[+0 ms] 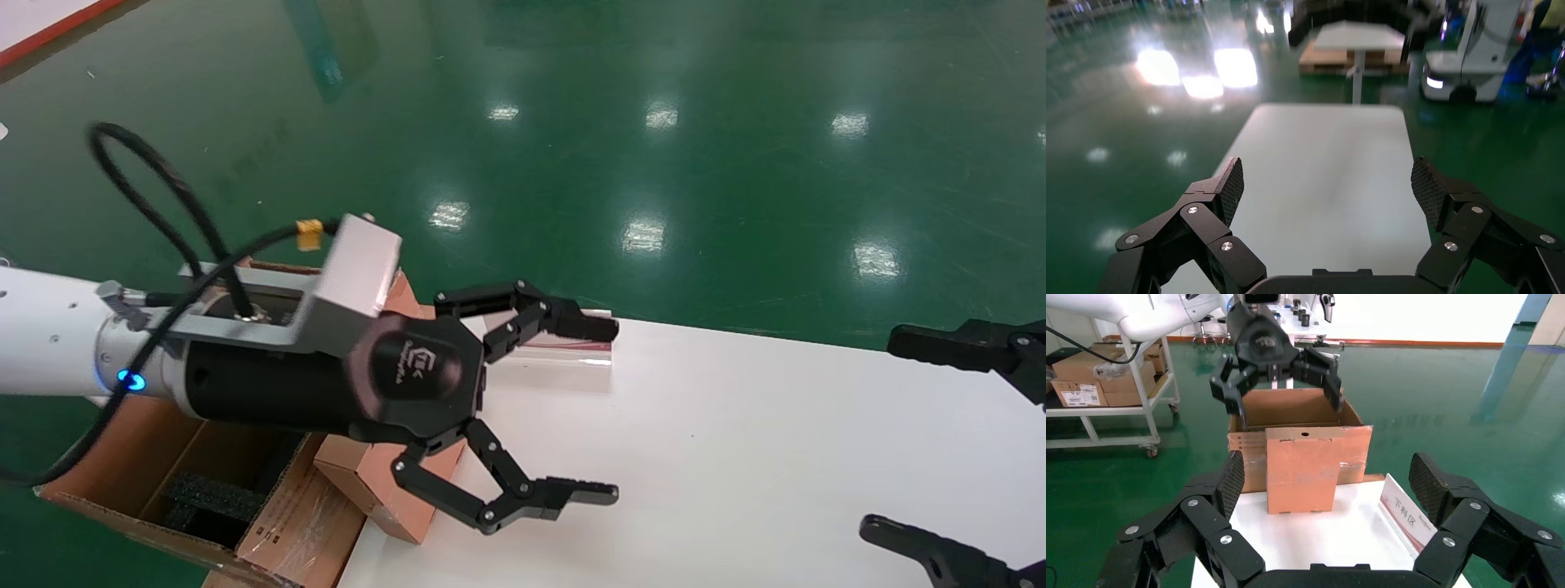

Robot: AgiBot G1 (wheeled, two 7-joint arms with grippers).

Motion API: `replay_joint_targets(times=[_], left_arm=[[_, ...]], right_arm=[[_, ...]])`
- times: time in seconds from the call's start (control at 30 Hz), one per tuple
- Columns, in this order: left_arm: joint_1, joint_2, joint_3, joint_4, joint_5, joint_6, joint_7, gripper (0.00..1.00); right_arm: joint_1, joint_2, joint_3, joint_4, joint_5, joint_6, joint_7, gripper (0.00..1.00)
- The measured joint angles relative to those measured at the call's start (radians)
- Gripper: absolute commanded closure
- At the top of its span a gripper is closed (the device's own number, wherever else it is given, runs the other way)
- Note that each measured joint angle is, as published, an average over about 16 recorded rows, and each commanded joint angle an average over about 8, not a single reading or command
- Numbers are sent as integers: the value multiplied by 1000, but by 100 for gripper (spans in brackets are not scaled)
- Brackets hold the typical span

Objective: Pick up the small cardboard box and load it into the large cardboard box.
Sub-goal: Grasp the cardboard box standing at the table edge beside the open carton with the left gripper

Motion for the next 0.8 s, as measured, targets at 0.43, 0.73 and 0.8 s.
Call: replay_joint_targets(times=[0.43,0.73,0.8], left_arm=[[-254,13,156,-32,321,49,-132,0],[-479,56,365,-39,530,84,-250,0],[-526,67,420,-40,564,87,-281,0]], right_arm=[[0,0,-1,0,1,0,-1,0],[1,1,-2,0,1,0,-1,0],[1,1,-2,0,1,1,-1,0]])
